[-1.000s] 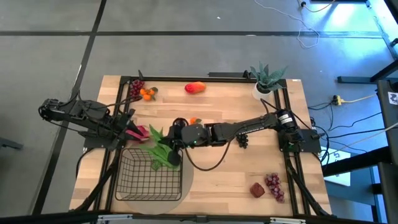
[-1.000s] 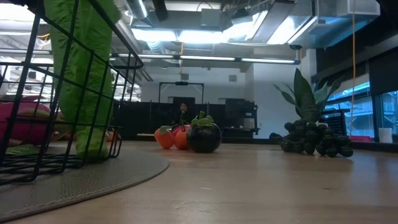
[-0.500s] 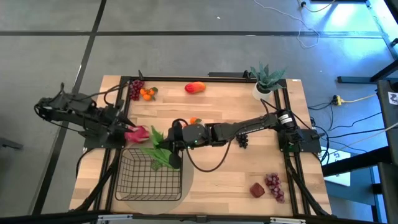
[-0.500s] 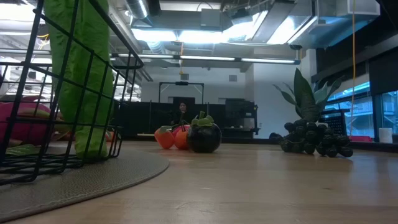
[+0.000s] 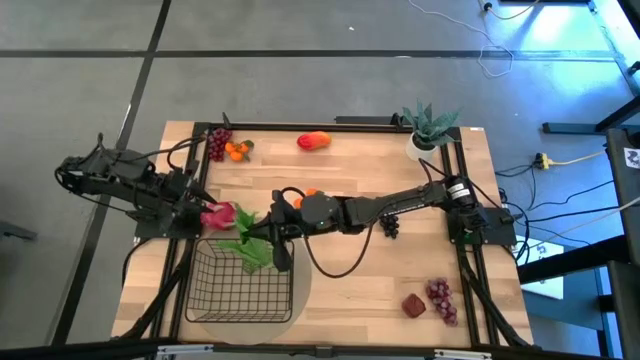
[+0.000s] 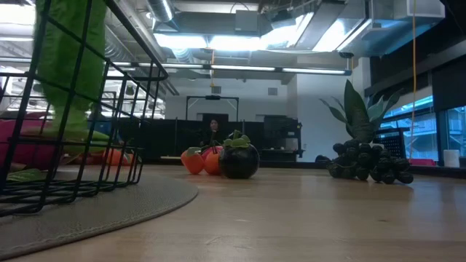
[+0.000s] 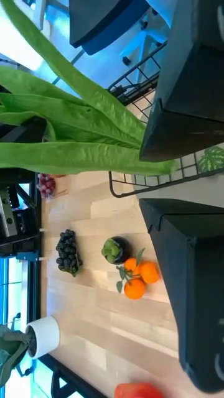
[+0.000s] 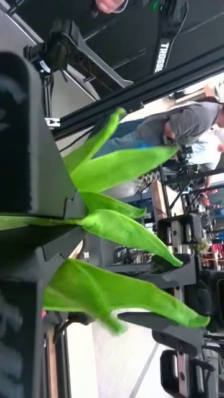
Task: Build produce basket
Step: Put the green lettuce into the black wire basket
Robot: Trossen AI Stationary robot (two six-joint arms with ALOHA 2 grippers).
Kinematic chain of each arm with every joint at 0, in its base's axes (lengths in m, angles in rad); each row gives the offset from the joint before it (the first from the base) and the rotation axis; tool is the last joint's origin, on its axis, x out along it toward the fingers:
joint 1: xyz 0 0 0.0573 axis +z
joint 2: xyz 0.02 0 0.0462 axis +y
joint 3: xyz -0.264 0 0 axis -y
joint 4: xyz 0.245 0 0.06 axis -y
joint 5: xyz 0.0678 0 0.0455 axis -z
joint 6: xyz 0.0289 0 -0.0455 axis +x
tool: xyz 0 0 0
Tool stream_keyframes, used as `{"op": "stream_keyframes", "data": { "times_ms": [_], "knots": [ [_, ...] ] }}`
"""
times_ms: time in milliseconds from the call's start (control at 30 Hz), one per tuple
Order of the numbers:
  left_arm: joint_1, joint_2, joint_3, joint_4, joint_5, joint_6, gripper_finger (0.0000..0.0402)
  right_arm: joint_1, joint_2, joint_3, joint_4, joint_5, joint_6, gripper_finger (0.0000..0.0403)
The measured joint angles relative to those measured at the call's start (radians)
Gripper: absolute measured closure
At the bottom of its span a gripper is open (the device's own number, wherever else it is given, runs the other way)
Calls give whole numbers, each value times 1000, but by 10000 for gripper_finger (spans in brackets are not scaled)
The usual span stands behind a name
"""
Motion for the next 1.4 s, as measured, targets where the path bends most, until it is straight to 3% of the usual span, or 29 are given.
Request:
{"op": "stream_keyframes", "data": {
  "times_ms": [900,1167,1400],
  "knots": [
    [0,3,0,-23,9,-55,308,14,0,0,-320,47,60,403],
    [0,25,-40,-50,94,-165,308,11,0,0,-341,83,58,403],
    [0,111,-141,31,160,-230,308,11,0,0,-345,83,58,403]
  ]
}}
